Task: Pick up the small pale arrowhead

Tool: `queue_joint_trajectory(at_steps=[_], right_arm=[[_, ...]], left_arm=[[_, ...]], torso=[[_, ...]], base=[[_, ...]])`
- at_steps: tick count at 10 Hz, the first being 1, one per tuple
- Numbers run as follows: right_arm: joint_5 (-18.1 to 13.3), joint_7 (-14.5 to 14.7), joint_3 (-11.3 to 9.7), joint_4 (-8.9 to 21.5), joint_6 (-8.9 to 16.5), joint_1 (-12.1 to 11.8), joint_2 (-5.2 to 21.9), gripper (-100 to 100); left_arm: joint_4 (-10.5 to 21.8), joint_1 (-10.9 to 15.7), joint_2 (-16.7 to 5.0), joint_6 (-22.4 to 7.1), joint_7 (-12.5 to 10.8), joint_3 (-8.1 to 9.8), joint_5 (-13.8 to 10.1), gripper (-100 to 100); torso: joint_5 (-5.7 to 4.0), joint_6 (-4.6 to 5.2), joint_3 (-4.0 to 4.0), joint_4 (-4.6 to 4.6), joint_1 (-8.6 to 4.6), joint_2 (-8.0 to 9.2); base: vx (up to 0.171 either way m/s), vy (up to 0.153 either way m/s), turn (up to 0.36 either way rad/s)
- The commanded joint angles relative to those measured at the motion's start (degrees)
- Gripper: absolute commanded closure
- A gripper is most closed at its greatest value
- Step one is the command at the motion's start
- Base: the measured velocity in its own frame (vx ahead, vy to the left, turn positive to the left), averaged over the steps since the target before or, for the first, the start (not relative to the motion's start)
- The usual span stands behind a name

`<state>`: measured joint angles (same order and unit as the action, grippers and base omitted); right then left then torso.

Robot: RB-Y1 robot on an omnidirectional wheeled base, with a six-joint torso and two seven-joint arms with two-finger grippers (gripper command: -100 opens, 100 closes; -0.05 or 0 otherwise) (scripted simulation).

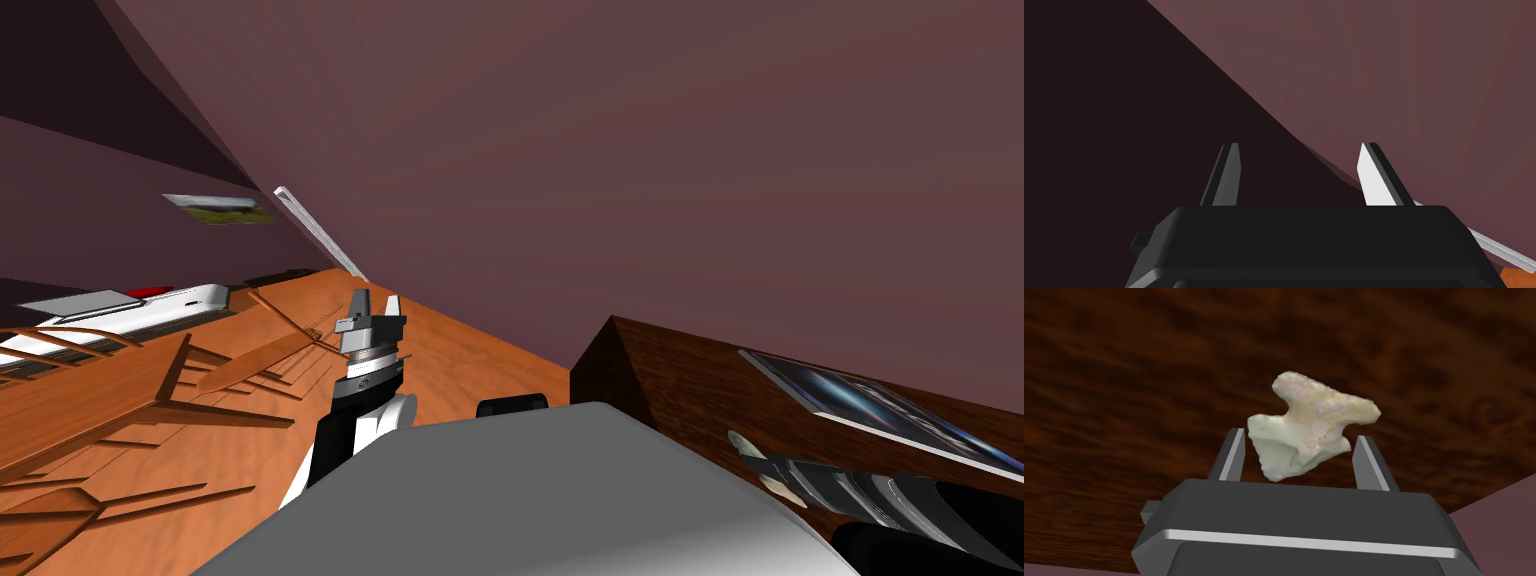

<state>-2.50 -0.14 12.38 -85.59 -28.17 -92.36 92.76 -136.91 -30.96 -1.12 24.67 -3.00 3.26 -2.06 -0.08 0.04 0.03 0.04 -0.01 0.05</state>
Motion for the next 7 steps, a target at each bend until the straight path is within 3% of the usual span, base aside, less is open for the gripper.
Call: queue_joint_trajectory(at_steps=[1,5,6,7], right_arm=[[0.09,-0.23,1.43,1.61,-2.01,-1.48,0.08,100],[0.27,-0.67,4.44,4.53,-5.75,-4.63,0.22,100],[0.25,-0.68,4.21,3.94,-5.00,-4.36,0.28,100],[0.27,-0.71,4.21,4.04,-5.20,-4.35,0.29,0]], left_arm=[[0.00,0.00,0.00,0.00,0.00,0.00,0.00,0],[0.00,0.00,0.00,0.00,0.00,0.00,0.00,0],[0.00,0.00,0.00,0.00,0.00,0.00,0.00,0],[0.00,0.00,0.00,0.00,0.00,0.00,0.00,0]], torso=[[0.00,0.00,0.00,0.00,0.00,0.00],[0.06,0.00,0.02,0.01,0.19,0.03],[0.05,0.00,0.01,0.01,0.16,0.02],[0.03,0.00,0.01,0.01,0.09,0.01]], base=[[0.001,0.035,0.037],[-0.005,0.039,0.014],[-0.001,0.011,0.000],[0.000,0.000,0.000]])
